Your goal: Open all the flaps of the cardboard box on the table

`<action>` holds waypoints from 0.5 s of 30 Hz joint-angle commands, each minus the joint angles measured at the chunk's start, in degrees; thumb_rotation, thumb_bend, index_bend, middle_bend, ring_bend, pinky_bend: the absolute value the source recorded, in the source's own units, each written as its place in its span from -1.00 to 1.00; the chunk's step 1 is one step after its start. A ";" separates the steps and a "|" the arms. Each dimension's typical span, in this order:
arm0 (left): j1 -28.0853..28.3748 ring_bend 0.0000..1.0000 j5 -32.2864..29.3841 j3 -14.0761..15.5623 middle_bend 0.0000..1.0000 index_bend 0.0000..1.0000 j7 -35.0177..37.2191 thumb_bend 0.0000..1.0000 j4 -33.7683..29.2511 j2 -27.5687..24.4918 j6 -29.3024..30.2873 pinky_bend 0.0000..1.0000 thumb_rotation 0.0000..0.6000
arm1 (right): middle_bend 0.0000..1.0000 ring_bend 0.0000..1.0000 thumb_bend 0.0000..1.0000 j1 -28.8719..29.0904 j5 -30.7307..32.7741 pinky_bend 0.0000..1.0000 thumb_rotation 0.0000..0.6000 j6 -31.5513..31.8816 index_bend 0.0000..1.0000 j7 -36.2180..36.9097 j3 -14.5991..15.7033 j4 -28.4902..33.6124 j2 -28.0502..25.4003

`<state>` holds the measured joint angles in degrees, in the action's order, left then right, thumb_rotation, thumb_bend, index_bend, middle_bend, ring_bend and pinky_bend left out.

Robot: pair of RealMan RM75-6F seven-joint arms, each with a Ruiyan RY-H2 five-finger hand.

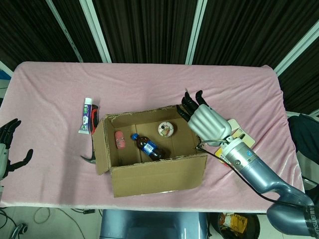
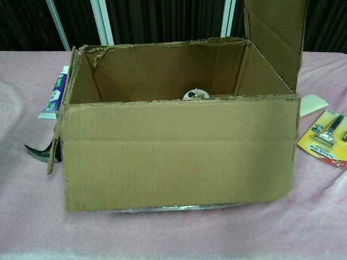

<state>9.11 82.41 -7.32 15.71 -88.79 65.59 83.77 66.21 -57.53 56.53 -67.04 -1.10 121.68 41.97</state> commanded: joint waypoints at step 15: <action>-0.03 -0.94 0.19 0.14 -0.92 -0.88 -0.37 -0.31 -0.19 -0.01 0.03 -0.88 1.00 | -0.75 -0.83 -0.69 -7.75 -4.59 -0.53 1.00 0.73 -1.00 4.38 0.86 -2.00 -3.85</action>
<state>9.08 82.60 -7.18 15.34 -88.99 65.58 83.81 58.79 -61.82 57.17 -62.93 -0.33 119.92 38.43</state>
